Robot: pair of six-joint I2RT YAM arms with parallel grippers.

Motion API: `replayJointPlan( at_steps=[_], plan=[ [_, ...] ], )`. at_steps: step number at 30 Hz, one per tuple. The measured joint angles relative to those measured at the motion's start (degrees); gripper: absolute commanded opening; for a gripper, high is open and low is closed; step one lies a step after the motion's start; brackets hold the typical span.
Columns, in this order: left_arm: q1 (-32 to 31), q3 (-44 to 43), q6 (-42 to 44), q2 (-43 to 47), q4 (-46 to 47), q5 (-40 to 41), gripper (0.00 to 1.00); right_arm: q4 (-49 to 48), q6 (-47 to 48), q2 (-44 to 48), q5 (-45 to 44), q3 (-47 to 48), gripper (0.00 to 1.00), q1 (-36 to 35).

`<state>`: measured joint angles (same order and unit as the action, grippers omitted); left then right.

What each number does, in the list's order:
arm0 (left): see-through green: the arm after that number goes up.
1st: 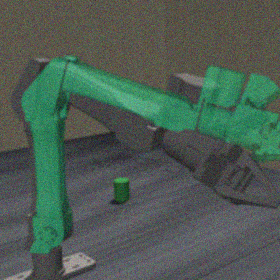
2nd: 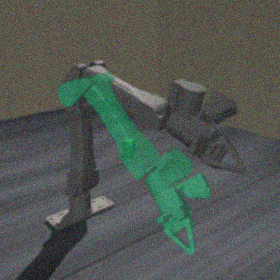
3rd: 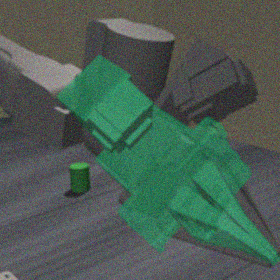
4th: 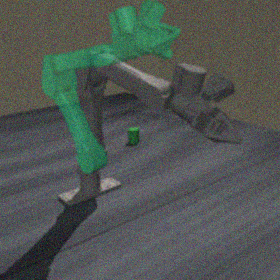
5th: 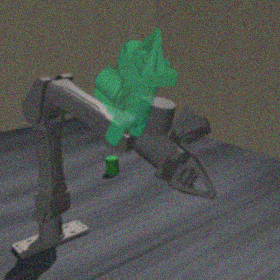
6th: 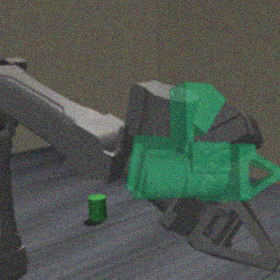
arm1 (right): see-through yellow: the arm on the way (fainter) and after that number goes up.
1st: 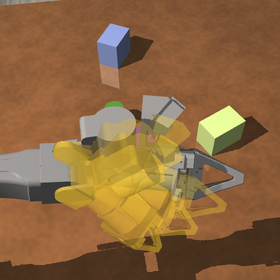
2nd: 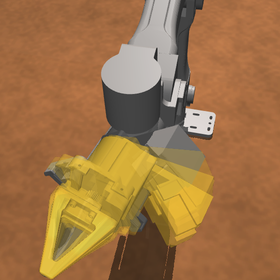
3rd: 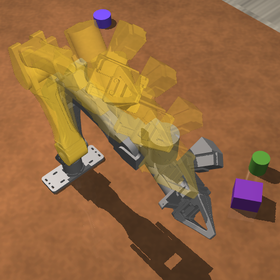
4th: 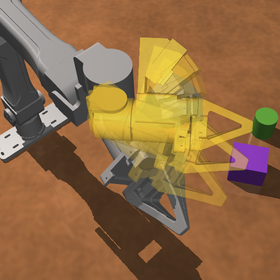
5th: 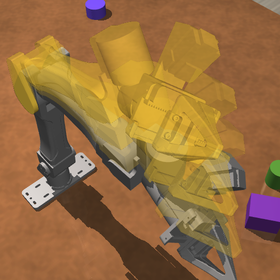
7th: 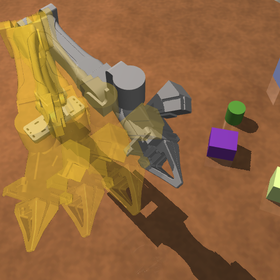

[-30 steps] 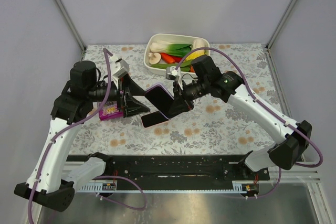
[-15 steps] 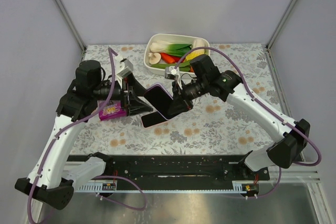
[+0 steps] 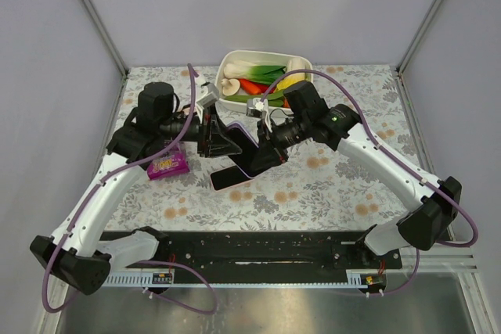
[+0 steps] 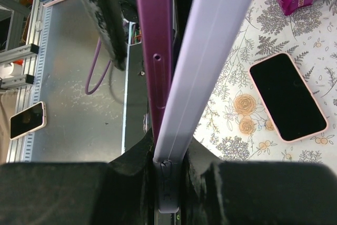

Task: Take the phone out of the phone case
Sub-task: Remove the phone case from the phone.

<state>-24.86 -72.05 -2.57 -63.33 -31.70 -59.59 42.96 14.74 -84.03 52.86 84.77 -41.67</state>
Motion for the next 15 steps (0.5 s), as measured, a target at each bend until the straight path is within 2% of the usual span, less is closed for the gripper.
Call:
replayJointPlan(
  at_steps=[1,3,8,10,15],
  plan=[
    [-0.28,0.0,0.17,-0.28,0.15,0.37,0.23,0.04,0.07,0.0,0.15,0.0,0.0,0.0],
    [-0.79,0.0,0.63,-0.76,0.15,1.18,0.0,0.17,0.31,0.0,0.42,-0.02,0.0,0.0],
    [-1.53,-1.05,2.69,-1.53,-1.75,0.81,0.0,0.37,2.47,0.09,0.9,-0.52,0.01,0.09],
    [-1.81,-2.34,4.55,-1.79,-3.52,1.53,0.0,-0.37,2.82,0.35,0.74,-0.83,0.05,0.09],
    [-2.45,-5.09,9.25,-2.19,-7.39,3.08,0.0,-3.17,3.17,1.38,-0.24,-1.99,0.33,-0.07]
  ],
)
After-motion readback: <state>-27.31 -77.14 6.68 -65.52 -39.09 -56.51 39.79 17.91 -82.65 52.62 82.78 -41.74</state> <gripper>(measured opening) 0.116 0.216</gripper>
